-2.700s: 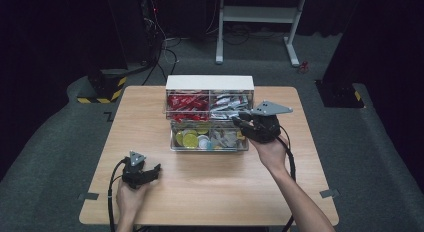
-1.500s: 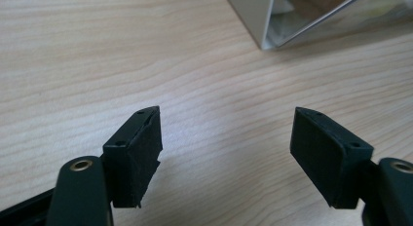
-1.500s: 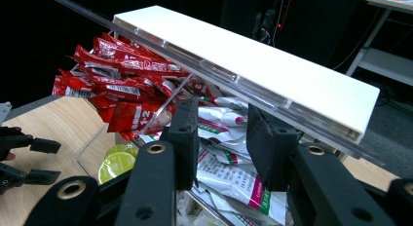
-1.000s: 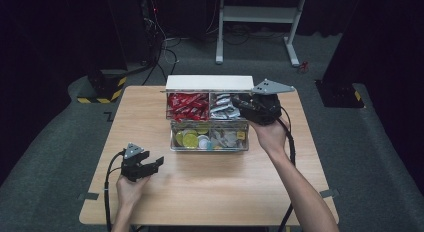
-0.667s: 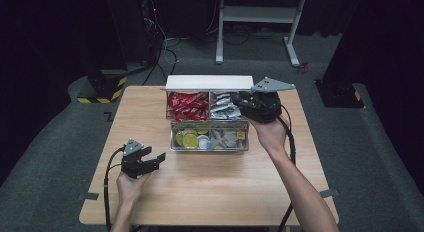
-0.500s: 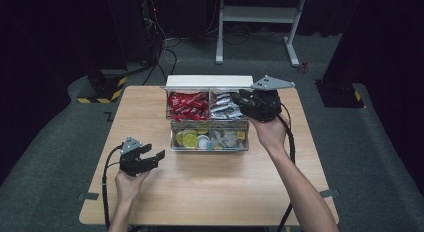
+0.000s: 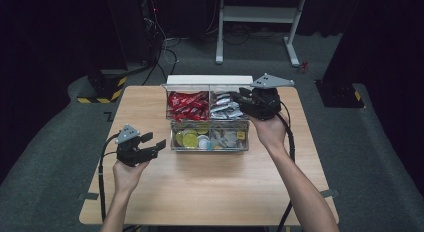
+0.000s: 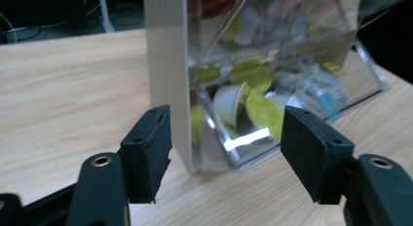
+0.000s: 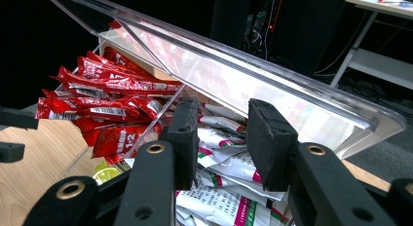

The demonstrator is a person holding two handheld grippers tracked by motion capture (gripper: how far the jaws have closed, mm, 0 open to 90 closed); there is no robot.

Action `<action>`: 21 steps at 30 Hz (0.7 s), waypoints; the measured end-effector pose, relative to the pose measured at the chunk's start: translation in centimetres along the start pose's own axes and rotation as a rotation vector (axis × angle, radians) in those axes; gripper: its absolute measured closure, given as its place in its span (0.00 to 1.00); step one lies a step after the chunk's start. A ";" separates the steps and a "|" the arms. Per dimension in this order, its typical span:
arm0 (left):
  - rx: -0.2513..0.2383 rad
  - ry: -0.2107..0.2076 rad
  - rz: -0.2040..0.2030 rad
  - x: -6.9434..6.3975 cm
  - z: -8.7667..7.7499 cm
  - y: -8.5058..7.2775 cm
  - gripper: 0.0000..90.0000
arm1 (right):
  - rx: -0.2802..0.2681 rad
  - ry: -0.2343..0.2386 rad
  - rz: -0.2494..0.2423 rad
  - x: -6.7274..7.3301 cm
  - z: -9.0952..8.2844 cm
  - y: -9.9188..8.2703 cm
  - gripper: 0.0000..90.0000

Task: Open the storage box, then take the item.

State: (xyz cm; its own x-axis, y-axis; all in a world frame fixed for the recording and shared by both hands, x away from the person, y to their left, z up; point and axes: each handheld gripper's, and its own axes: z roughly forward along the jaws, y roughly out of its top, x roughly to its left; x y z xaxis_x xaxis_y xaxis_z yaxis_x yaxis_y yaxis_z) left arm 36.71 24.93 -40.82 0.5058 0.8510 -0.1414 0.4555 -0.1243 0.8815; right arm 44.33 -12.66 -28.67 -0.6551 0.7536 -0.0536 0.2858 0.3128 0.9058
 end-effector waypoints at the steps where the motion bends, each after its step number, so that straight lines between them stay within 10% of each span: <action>1: -0.007 -0.005 0.001 -0.1 -0.1 0.4 0.41 | 0.001 0.002 0.000 0.0 0.0 0.0 0.72; 21: -0.060 -0.083 0.024 -1.3 -1.0 5.8 0.44 | 0.017 0.003 0.003 -0.1 0.1 0.2 0.72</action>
State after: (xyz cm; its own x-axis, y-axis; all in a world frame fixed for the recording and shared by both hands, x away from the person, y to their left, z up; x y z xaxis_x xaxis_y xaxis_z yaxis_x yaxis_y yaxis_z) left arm 37.90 23.60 -35.10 0.5762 0.8026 -0.1541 0.3987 -0.1114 0.9103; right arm 44.55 -12.62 -28.51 -0.6564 0.7528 -0.0492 0.3000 0.3203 0.8985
